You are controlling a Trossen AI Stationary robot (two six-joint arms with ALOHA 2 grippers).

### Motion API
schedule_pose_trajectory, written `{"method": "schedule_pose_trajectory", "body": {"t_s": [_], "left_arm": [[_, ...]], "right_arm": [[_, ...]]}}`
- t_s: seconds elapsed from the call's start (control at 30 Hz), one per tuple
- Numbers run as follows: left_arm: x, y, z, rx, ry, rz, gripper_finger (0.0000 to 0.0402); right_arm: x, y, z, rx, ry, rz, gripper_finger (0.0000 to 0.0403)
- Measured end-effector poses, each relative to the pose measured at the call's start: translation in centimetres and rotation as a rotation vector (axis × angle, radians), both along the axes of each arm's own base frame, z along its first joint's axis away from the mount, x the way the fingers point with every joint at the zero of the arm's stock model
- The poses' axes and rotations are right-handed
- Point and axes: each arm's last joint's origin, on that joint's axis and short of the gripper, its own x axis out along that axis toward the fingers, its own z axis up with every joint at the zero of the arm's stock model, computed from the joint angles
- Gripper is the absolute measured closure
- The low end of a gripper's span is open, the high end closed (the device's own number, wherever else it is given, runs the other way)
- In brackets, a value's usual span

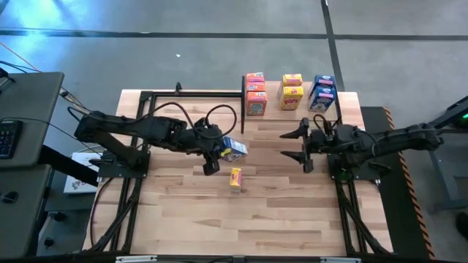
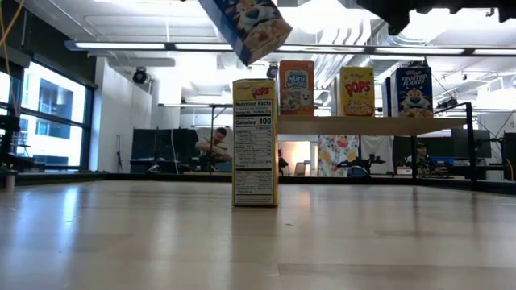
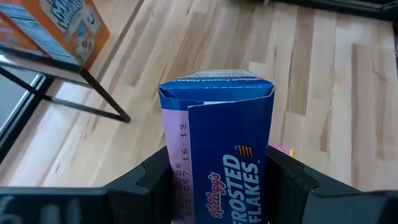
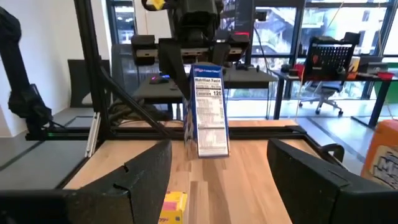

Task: Stack cereal on shelf
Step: Put the blue cereal box on the shelf aligned with the blue cereal boxes

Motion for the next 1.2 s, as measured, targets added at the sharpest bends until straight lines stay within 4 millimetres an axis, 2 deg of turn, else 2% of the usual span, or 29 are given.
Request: {"method": "schedule_pose_trajectory", "body": {"t_s": [0.37, 0.6, 1.2], "left_arm": [[2.0, -0.7, -1.8, 0.045, 0.046, -0.074, 0.0227], [2.7, -0.8, -1.8, 0.037, -0.001, -0.086, 0.0227], [3.5, -0.9, -1.8, 0.104, -0.037, -0.155, 0.0227]], "right_arm": [[3.7, 0.5, 0.8, 0.009, 0.079, 0.053, 0.0145], [5.8, 0.9, 1.0, -0.001, 0.120, 0.096, 0.0145], [10.8, 1.3, 1.9, -0.083, 0.164, 0.073, 0.0145]]}}
